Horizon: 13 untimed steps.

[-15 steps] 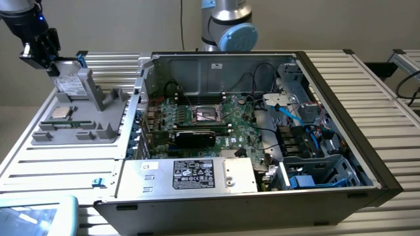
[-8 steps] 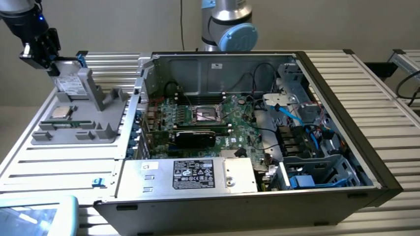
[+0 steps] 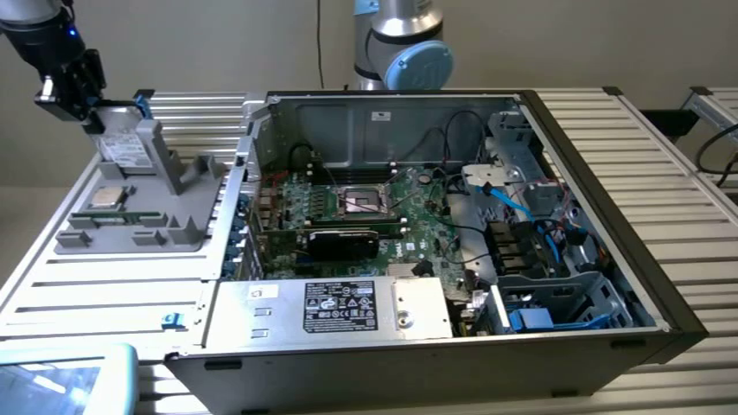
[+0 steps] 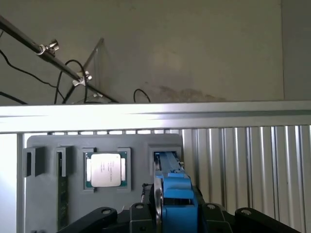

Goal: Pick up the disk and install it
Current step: 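Pick up the disk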

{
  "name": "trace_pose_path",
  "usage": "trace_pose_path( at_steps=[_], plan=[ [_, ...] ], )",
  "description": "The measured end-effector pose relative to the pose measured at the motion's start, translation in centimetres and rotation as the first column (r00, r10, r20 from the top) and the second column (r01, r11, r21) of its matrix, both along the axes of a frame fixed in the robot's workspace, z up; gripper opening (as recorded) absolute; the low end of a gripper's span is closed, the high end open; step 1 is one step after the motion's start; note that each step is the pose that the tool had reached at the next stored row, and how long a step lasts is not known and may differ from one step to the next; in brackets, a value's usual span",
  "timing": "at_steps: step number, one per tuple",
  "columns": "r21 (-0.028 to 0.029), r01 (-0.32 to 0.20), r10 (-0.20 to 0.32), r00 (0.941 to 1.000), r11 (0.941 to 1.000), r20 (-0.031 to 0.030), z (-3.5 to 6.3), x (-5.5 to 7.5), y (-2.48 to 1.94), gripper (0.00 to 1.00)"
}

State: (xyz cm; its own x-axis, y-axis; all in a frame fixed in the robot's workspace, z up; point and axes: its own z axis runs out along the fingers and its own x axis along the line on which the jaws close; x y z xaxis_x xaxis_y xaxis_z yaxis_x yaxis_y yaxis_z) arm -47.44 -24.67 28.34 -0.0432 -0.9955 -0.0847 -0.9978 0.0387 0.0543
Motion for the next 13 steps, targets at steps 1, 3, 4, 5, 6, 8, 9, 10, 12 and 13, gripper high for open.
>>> trace_pose_path(
  at_steps=[1,3,4,5,6,8,9,10,12,13],
  plan=[
    [0.0001,-0.002,0.002,1.0,1.0,-0.0025,0.0,0.0,0.0,0.38],
    [0.0,-0.008,0.008,0.9999,1.0,-0.0072,0.01,0.0,-0.04,0.38],
    [-0.0001,-0.01,0.01,0.9999,1.0,-0.0089,0.02,0.0,-0.05,0.38],
    [-0.0001,-0.012,0.012,0.9999,0.9999,-0.0095,0.02,0.0,-0.06,0.38],
    [0.0,-0.015,0.015,0.9998,0.9999,-0.0096,0.02,0.0,-0.06,0.38],
    [0.0,-0.021,0.021,0.9997,0.9998,-0.0096,0.01,0.0,-0.11,0.38],
    [0.0,-0.025,0.025,0.9997,0.9997,-0.0095,0.0,0.0,-0.12,0.38],
    [0.0,-0.027,0.027,0.9996,0.9996,-0.0094,0.0,0.0,-0.13,0.38],
    [0.0,-0.027,0.027,0.9996,0.9996,-0.0094,0.0,0.0,-0.13,0.38],
    [0.0,-0.028,0.028,0.9996,0.9996,-0.0094,-0.01,0.0,-0.13,0.38]
  ],
)
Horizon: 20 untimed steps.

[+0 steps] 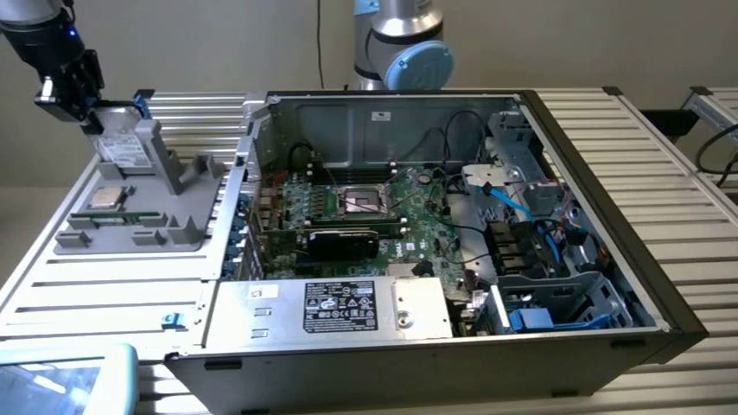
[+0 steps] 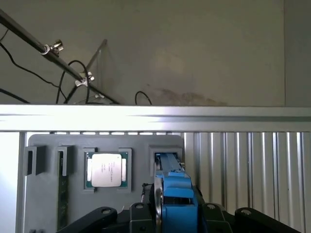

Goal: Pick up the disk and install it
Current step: 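Pick up the disk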

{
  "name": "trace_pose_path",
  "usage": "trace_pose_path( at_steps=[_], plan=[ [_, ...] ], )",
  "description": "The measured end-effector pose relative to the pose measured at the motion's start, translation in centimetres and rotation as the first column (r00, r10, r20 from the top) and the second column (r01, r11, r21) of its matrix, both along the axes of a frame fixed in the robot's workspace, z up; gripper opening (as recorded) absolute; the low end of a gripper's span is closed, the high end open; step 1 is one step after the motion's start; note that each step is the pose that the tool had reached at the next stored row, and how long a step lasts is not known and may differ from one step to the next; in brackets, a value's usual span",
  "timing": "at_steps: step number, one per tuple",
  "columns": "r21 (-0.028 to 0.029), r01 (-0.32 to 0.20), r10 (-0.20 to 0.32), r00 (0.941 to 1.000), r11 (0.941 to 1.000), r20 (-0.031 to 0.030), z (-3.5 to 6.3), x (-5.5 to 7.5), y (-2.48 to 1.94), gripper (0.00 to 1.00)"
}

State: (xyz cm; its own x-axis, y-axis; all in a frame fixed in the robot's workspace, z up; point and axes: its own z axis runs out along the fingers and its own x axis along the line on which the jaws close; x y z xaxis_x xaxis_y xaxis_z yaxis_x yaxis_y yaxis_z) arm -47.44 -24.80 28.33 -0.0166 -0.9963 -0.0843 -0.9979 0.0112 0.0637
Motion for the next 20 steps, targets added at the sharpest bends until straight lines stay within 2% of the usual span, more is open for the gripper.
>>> trace_pose_path(
  at_steps=[9,15,20],
  plan=[
    [0.0,-0.036,0.036,0.9993,0.9993,0.0,-0.01,0.0,-0.03,0.38],
    [0.0,-0.051,0.051,0.9987,0.9987,0.0,-0.02,0.0,-0.41,0.38],
    [-0.0002,-0.054,0.054,0.9986,0.9986,-0.0001,-0.09,0.0,-0.42,0.38]
  ],
)
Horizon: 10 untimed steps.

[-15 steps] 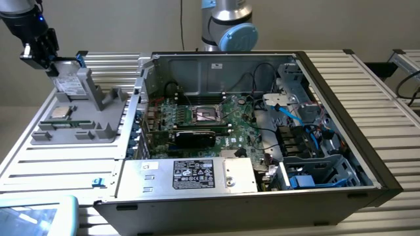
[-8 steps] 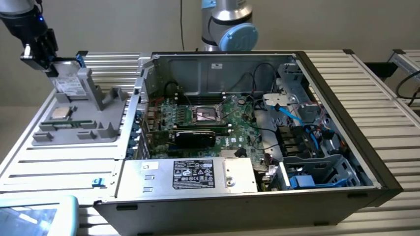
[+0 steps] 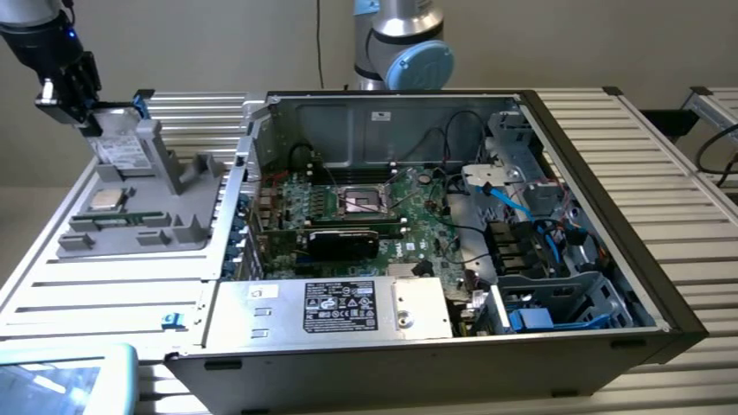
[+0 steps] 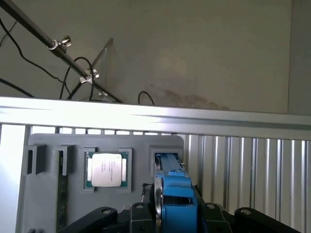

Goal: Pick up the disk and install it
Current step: 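Pick up the disk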

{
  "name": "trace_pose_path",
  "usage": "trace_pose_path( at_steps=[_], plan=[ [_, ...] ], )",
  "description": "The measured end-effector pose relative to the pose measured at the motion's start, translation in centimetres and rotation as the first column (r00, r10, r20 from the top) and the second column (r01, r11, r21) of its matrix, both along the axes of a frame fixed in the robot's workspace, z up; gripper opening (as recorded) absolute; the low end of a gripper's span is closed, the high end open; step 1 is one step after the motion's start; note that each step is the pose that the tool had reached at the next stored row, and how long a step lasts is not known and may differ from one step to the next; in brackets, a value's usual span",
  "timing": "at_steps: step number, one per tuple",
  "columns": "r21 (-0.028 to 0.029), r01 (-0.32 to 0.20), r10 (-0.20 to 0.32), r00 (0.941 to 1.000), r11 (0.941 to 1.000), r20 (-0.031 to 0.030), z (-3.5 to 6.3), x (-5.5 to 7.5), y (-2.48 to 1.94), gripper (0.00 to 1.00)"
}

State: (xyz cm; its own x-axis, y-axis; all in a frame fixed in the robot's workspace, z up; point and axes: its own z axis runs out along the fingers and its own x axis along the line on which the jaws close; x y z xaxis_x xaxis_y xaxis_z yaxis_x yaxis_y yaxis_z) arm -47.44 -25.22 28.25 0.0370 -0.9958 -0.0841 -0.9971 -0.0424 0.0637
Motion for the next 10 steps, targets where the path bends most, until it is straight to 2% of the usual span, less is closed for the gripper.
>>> trace_pose_path(
  at_steps=[10],
  plan=[
    [0.0002,-0.001,0.001,1.0,1.0,0.0005,-0.06,0.0,-0.01,0.38]
  ],
)
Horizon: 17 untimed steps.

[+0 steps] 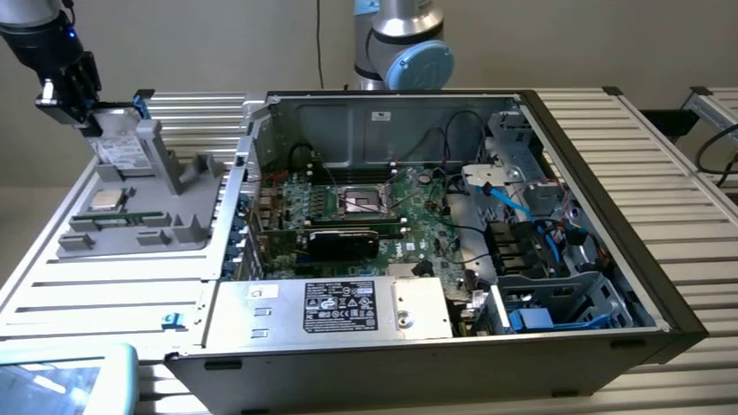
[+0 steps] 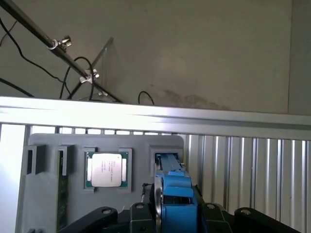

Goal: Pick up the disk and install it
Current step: 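Pick up the disk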

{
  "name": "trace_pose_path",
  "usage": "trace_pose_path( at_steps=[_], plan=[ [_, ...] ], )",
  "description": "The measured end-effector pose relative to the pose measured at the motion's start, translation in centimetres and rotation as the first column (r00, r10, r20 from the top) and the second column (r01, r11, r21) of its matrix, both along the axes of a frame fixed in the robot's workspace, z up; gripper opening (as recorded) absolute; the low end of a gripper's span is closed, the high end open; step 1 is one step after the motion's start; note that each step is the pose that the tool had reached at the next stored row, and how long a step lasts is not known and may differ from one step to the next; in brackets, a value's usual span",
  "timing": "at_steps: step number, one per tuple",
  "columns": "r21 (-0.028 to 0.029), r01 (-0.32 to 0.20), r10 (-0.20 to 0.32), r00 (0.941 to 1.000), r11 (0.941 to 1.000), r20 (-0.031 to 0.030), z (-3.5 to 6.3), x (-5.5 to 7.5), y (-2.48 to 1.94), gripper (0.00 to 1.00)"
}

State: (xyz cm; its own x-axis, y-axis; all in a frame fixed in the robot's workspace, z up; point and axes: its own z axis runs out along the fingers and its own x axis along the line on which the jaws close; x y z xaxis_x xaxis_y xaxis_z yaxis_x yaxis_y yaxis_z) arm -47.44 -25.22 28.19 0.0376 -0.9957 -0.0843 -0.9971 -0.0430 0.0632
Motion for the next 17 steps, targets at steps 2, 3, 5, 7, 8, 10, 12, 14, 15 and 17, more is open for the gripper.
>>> trace_pose_path(
  at_steps=[2,3,5,7,8,10,12,14,15,17],
  plan=[
    [-0.0004,0.0,0.0,1.0,1.0,0.0005,0.03,0.0,0.0,0.38],
    [-0.0003,0.0,0.0,1.0,1.0,0.001,0.09,0.01,0.0,0.38],
    [-0.0003,0.0,0.0,1.0,1.0,0.0009,0.16,0.01,0.0,0.38],
    [-0.0004,0.0,0.0,1.0,1.0,0.0004,0.22,0.0,0.0,0.38],
    [-0.0004,0.0,0.0,1.0,1.0,0.0005,0.23,0.0,0.0,0.38],
    [-0.0005,0.0,0.0,1.0,1.0,0.0006,0.23,0.0,0.0,0.38],
    [-0.0005,0.0,0.0,1.0,1.0,0.0004,0.24,0.0,0.0,0.38],
    [-0.0005,0.0,0.0,1.0,1.0,0.0004,0.24,0.0,0.0,0.38],
    [-0.0005,0.0,0.0,1.0,1.0,0.0002,0.25,0.0,0.0,0.38],
    [-0.0005,0.0,0.0,1.0,1.0,-0.0021,0.24,0.0,-0.01,0.38]
  ],
)
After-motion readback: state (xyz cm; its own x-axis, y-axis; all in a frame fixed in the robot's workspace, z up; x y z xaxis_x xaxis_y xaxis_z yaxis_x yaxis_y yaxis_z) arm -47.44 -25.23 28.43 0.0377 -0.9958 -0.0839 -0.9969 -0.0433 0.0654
